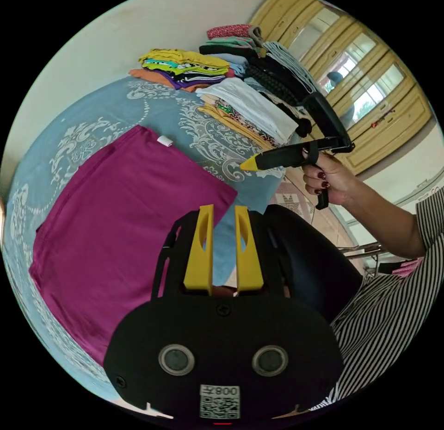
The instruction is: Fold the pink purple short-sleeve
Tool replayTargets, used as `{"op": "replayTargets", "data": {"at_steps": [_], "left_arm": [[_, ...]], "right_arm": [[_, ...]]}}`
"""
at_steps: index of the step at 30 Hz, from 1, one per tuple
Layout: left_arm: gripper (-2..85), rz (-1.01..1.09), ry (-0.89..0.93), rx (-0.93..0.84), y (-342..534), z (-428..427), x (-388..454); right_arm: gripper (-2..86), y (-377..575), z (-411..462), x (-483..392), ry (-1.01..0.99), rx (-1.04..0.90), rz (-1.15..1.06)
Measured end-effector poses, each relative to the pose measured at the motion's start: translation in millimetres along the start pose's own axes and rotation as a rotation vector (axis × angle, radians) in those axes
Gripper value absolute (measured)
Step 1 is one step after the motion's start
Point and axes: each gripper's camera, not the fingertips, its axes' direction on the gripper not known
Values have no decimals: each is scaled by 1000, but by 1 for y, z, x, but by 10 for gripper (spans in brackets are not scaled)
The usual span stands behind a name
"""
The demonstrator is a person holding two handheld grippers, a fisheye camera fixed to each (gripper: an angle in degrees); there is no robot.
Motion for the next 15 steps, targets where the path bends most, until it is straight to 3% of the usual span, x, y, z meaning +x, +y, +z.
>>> {"op": "replayTargets", "data": {"at_steps": [5,11,15], "left_arm": [[83,8,-11,-40,-31,14,31],[86,40,-52,-84,-63,26,67],[93,91,-100,-88,-88,31,94]], "right_arm": [[63,2,23,-4,118,-58,-88],[45,-8,54,-3,170,-130,-93],[28,-16,48,-2,66,-109,-72]]}}
